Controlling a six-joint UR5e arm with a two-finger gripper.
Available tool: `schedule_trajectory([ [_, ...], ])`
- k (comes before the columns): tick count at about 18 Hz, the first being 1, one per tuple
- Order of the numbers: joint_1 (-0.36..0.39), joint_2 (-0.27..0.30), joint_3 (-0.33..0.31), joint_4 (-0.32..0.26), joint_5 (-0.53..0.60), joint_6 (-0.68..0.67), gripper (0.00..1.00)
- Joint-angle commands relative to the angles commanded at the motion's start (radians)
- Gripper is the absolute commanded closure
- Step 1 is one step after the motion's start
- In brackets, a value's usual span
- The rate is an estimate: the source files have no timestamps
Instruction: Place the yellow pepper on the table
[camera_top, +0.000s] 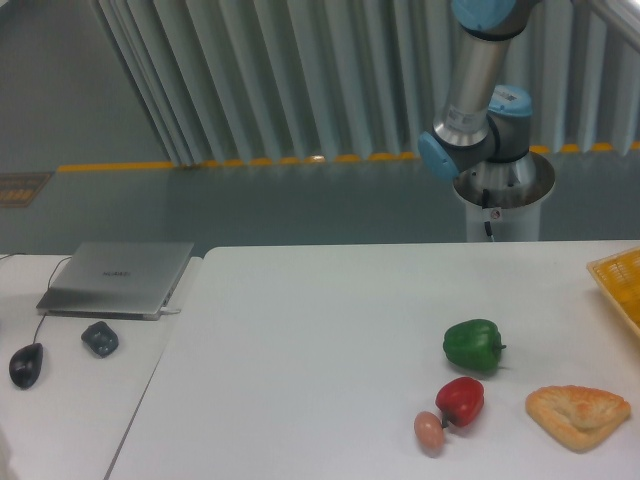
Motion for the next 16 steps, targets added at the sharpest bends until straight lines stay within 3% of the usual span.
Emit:
schedule_trajectory([
  [4,-0.014,-0.008,-0.002,0.003,0.11,-0.006,0.0],
  [16,-0.014,-0.011,-0.005,0.034,0.107,-0.005,0.0],
])
